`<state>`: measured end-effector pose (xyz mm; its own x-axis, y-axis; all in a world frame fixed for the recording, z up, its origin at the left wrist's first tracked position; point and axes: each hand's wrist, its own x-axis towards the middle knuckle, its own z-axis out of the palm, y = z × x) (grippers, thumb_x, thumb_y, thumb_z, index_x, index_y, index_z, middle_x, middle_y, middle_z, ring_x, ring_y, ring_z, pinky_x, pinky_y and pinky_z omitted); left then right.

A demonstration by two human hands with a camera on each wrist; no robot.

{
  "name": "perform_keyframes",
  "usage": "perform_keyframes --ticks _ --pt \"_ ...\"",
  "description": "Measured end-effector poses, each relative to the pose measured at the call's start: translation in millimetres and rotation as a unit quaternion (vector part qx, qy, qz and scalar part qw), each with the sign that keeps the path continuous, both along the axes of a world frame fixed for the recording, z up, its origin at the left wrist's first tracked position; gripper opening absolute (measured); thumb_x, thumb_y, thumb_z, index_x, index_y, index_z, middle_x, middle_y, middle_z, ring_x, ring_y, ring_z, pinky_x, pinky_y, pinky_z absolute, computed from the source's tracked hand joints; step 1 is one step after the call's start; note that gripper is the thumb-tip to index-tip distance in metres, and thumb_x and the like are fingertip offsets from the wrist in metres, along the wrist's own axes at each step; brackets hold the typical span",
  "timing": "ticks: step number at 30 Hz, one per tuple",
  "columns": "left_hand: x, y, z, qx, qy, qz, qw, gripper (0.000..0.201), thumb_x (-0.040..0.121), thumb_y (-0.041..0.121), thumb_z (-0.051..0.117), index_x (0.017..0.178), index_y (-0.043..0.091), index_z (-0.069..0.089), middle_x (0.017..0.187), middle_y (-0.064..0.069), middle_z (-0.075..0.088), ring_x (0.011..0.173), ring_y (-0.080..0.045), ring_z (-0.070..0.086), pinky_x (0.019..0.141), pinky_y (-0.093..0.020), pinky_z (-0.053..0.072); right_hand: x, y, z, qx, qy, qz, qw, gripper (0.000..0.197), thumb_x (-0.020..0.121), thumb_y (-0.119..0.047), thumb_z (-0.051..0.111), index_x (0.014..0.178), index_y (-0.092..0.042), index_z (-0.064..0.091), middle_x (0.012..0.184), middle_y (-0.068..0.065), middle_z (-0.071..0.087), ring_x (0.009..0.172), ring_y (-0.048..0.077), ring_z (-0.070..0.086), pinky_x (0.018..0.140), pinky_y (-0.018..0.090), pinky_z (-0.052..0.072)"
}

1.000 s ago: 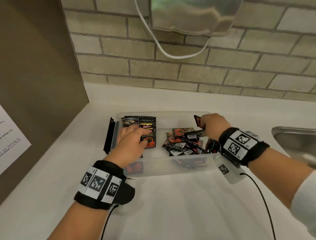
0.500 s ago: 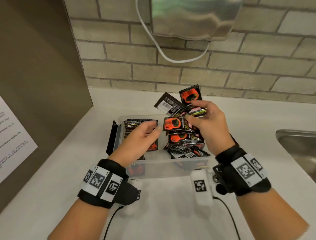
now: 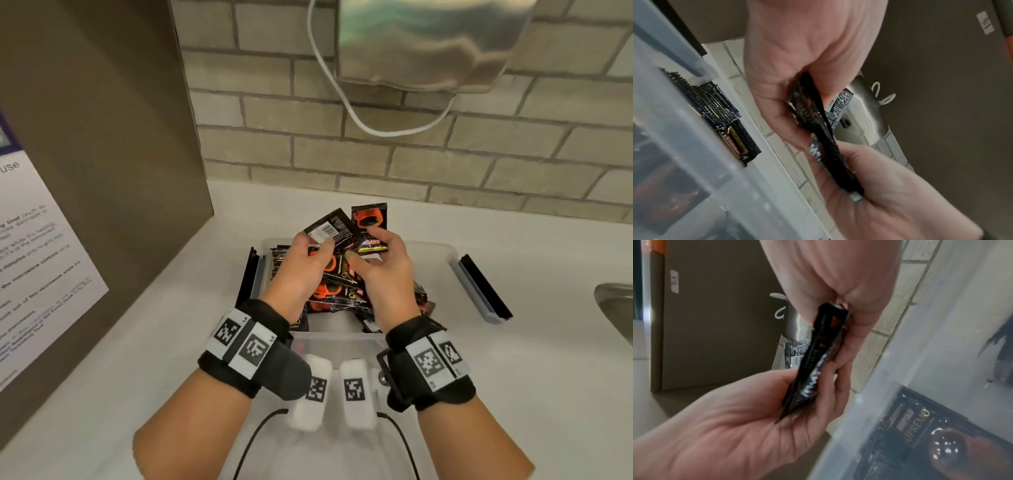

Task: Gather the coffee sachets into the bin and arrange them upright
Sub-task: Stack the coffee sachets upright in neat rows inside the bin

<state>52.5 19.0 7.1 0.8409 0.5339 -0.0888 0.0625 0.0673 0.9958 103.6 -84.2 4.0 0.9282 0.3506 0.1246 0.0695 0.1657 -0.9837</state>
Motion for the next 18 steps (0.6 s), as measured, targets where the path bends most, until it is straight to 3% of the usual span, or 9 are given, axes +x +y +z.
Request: perform_keyframes --ticks 3,6,9,11,13,15,17,18 --pt "0 0 -6 0.016 0.003 -0.027 1.000 0.029 0.090 0.028 0.058 0.118 0.021 0.053 0.109 -0.005 0.066 0.100 -0.020 0.065 0.088 -0.041 0.054 3 1 -5 -0.020 -0.012 0.009 1.000 0.050 0.084 0.002 0.062 0.126 -0.017 0.045 0.083 -0.004 0.061 0.066 0.008 0.061 0.058 0.016 0.054" --pt "-2 0 -7 0.042 -0.007 -0.018 0.999 0.012 0.087 0.019 0.063 0.098 0.024 0.061 0.106 -0.004 0.065 0.104 -0.024 0.061 0.093 -0.042 0.051 5 0 -7 -0.048 -0.030 0.002 0.998 0.051 0.085 -0.004 0.062 0.129 -0.019 0.042 0.083 -0.004 0.061 0.071 0.007 0.060 0.063 0.012 0.050" --pt "-5 3 -4 -0.008 -0.040 0.016 0.999 0.008 0.088 0.015 0.062 0.091 0.022 0.060 0.106 -0.013 0.066 0.098 -0.030 0.064 0.087 -0.045 0.054 6 -1 -8 -0.040 -0.007 -0.001 0.999 0.042 0.088 -0.019 0.062 0.126 -0.024 0.044 0.099 0.011 0.066 0.088 0.021 0.066 0.070 0.024 0.054" --pt "-7 8 -3 0.002 -0.059 0.048 0.997 0.006 0.087 0.014 0.062 0.089 0.019 0.060 0.105 -0.016 0.065 0.093 -0.030 0.065 0.082 -0.045 0.053 9 -7 -7 -0.029 0.009 -0.029 0.999 0.025 0.092 -0.024 0.056 0.116 -0.026 0.049 0.114 0.009 0.062 0.093 0.020 0.065 0.075 0.032 0.055" --pt "-7 16 -5 0.050 -0.078 0.074 0.993 0.013 0.086 0.007 0.062 0.085 0.020 0.062 0.103 -0.014 0.066 0.092 -0.028 0.064 0.080 -0.043 0.054 15 -13 -5 0.001 0.043 -0.045 0.998 0.011 0.094 -0.015 0.051 0.100 -0.024 0.051 0.118 0.008 0.058 0.082 0.013 0.066 0.082 0.044 0.054" --pt "-8 21 -6 0.107 -0.094 0.085 0.986 0.027 0.083 -0.002 0.062 0.081 0.025 0.062 0.101 -0.007 0.067 0.094 -0.024 0.065 0.082 -0.039 0.055 19 -18 -4 0.033 0.069 -0.042 0.996 0.021 0.092 -0.002 0.048 0.094 -0.023 0.048 0.113 0.009 0.057 0.065 0.011 0.068 0.076 0.045 0.054" --pt "-9 25 -9 0.175 -0.113 0.090 0.974 0.044 0.078 -0.014 0.059 0.080 0.031 0.062 0.103 -0.005 0.065 0.095 -0.019 0.064 0.085 -0.032 0.054 21 -21 -2 0.027 0.059 -0.056 0.996 0.033 0.089 0.003 0.048 0.107 -0.024 0.045 0.106 0.004 0.053 0.054 0.011 0.066 0.061 0.036 0.051" --pt "-9 25 -9 0.212 -0.120 0.091 0.966 0.050 0.074 -0.020 0.056 0.080 0.029 0.062 0.105 -0.005 0.061 0.096 -0.013 0.061 0.086 -0.022 0.051 21 -22 -1 0.018 0.051 -0.063 0.997 0.040 0.088 0.003 0.049 0.116 -0.025 0.042 0.103 0.002 0.052 0.050 0.011 0.062 0.057 0.033 0.049"
